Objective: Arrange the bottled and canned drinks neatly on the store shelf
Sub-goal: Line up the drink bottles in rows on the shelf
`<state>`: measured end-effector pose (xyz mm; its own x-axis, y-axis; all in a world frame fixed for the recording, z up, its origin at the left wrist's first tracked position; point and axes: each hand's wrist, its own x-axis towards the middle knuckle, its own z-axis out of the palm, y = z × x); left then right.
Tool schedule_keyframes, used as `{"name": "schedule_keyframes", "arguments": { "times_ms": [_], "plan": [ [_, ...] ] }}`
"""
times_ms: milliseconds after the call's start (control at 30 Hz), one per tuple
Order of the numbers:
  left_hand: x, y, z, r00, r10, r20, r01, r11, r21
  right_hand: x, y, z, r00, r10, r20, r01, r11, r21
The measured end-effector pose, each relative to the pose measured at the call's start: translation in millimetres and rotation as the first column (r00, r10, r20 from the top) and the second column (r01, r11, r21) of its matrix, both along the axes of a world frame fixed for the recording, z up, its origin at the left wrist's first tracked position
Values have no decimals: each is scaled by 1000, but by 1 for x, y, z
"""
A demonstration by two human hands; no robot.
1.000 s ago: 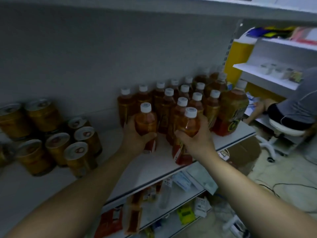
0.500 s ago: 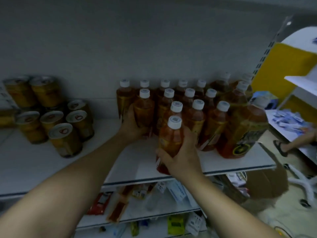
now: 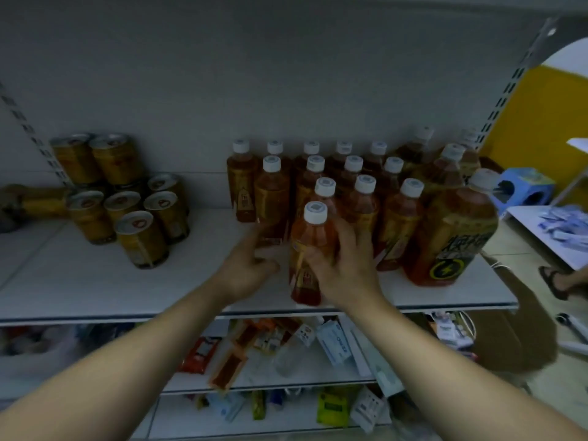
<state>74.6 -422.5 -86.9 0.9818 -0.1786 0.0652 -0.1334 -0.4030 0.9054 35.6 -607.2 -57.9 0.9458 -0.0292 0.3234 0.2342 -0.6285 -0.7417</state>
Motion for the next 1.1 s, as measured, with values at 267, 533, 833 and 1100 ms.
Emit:
{"name": "schedule_keyframes", "arguments": {
  "times_ms": [267,533,833,1100],
  "plan": [
    [-33,-49,4,1000,12,-2,-12,999,-40,85,-53,86,992,-125,34,123,831,-543],
    [-20,-22,7,964,262,36,-262,965,-17,92,-60,70,994,-50,-92,-38,641,-767],
    [14,-33,10,982,179,-54,-177,984,34,92,-62,67,996,-55,-63,-16,614,-789],
    [0,-2,46,966,218,-138,-162,929,334,87,-63,80,985,0,-170,-125,678,-724]
  ]
}}
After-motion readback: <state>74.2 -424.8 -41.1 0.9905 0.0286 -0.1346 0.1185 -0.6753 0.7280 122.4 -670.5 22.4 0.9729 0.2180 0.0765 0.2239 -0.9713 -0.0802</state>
